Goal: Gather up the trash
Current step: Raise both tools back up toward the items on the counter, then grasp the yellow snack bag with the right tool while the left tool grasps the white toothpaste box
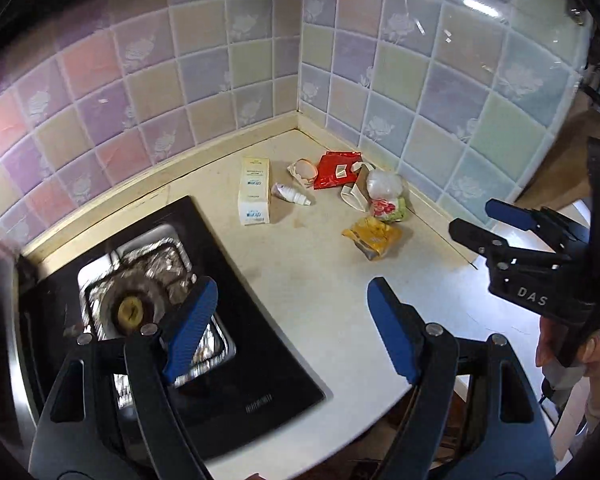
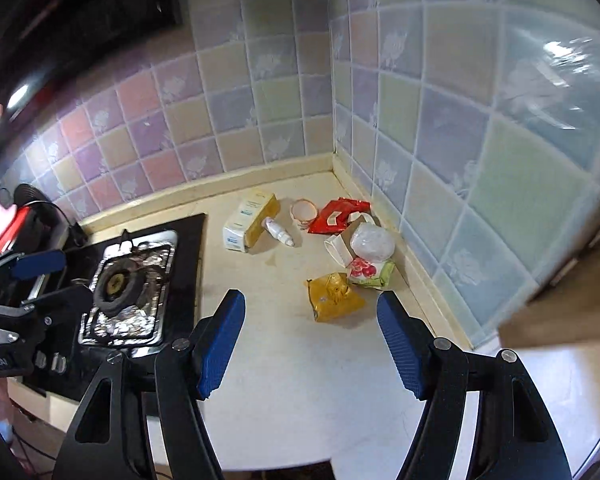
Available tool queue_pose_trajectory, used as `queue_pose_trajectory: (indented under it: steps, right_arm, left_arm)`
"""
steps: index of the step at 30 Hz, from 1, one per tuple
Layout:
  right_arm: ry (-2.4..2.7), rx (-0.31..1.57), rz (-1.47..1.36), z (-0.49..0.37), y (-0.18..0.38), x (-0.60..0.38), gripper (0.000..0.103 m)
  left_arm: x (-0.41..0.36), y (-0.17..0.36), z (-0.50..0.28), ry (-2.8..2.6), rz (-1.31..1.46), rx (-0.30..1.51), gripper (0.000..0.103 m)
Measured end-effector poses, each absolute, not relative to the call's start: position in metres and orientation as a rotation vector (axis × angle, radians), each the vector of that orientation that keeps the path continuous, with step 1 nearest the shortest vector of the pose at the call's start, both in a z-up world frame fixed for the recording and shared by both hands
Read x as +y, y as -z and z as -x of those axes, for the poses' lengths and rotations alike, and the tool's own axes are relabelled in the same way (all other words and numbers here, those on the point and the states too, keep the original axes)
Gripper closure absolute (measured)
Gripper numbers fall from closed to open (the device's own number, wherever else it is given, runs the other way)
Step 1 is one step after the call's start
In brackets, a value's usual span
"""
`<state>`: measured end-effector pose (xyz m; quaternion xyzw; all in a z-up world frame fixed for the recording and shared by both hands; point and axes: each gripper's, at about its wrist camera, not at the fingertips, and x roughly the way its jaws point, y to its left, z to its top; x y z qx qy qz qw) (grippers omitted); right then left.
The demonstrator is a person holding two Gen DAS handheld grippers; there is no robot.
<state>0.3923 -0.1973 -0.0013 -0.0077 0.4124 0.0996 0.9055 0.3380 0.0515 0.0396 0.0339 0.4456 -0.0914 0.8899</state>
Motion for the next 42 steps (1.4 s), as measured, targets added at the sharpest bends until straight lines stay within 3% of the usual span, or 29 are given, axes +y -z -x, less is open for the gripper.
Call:
queue_pose_trajectory:
  steps: [8,17,19,23,28,30,42]
  right_arm:
    - [-0.161,1.036,0.02,-0.513,0.106,-0.193,0.033]
    - [-0.134,1.219,0.056,-0.562,0.204,-0.197,0.034]
    - [-0.136,1.24,0.041,-0.567,0.218,-0.197,0.041]
    - [-0.163,1.23,0.048,-0.576,0.225,-0.188,0.061]
    - [-0.196,1.193,0.033,-0.592,0.223,-0.17,0.074]
    - [-0.216,1.18,0.02,-0.599,0.221,-0.161,0.085]
    - [-0.175,1.043,-0.057,-0.634,0.193,-0.132,0.091]
  left_arm:
    - [0.053,0.03,-0.457,0.28,-0.166,1.009,0.028]
    - [0.06,0.079,-0.52,0.323,-0.18,1.072,0.027]
    - [0.061,0.084,-0.526,0.327,-0.177,1.077,0.027]
    - [0.065,0.094,-0.54,0.327,-0.172,1.086,0.025]
    - [0.071,0.103,-0.556,0.31,-0.133,1.103,0.024]
    - [0.076,0.109,-0.566,0.292,-0.109,1.113,0.024]
    - [0.077,0.148,-0.61,0.225,-0.059,1.172,0.024]
